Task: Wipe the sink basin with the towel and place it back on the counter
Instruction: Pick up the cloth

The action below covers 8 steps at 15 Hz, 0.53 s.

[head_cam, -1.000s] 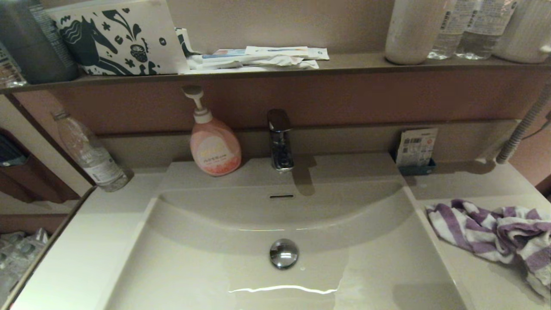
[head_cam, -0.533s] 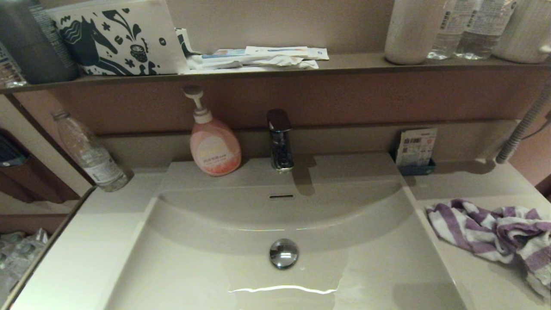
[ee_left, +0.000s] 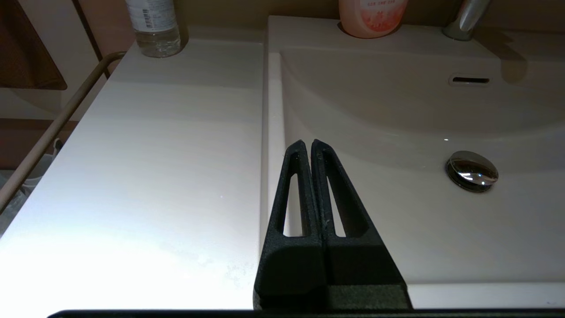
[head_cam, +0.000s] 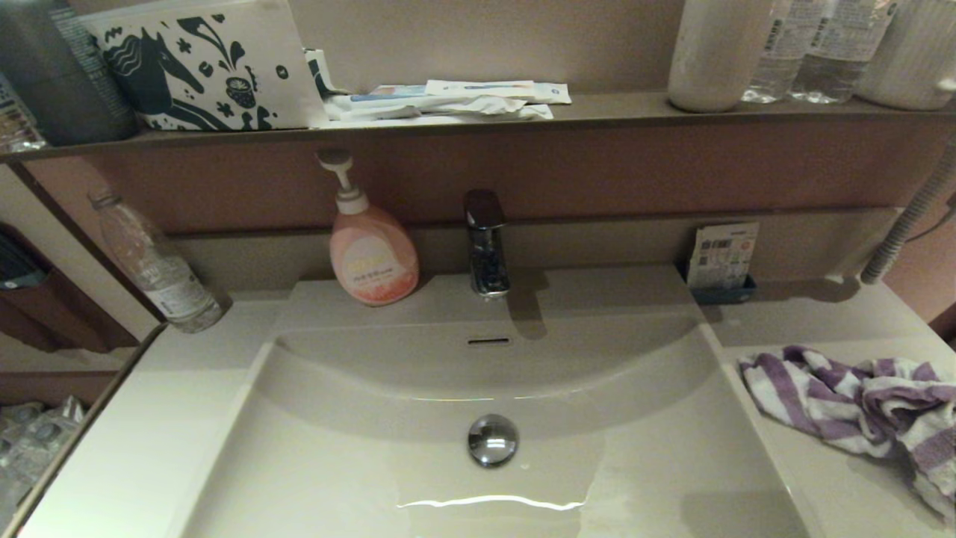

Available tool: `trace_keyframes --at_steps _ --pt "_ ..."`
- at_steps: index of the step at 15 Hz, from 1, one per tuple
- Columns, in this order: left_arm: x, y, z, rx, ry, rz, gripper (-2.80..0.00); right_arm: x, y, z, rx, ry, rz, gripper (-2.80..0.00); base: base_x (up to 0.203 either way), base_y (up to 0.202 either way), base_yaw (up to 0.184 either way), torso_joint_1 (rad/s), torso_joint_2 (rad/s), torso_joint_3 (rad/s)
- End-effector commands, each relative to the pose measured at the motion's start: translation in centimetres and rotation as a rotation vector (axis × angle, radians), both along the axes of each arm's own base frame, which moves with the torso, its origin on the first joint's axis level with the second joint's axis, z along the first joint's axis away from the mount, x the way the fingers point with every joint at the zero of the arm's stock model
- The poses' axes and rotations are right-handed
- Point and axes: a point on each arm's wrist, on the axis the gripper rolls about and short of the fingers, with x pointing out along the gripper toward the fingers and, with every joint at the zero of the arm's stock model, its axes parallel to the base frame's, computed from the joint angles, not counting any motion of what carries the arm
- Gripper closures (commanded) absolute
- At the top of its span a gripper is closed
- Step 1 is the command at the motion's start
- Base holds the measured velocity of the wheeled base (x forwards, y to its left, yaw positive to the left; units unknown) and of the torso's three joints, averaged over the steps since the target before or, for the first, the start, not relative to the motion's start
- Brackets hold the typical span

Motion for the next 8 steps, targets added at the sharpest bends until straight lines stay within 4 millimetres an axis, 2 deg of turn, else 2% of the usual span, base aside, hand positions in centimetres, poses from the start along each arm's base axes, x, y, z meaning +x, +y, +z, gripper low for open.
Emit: trace_keyframes --at_steps 1,4,8 --pt "0.0 0.0 0.0 -0.001 0.001 0.001 0.00 3.3 -0.1 0.9 -0.001 0.159 -0.021 0.00 0.000 0.000 0.000 0.000 0.00 0.000" --pt "0.0 0.0 0.0 -0.001 0.001 0.001 0.00 6.3 -0.2 1.8 0.026 0.341 -0.059 0.00 0.000 0.000 0.000 0.000 0.00 0.000" --pt "0.0 0.0 0.0 -0.001 0.001 0.001 0.00 10.2 -0.7 3.1 0.013 0.466 -0.095 0.00 0.000 0.000 0.000 0.000 0.00 0.000"
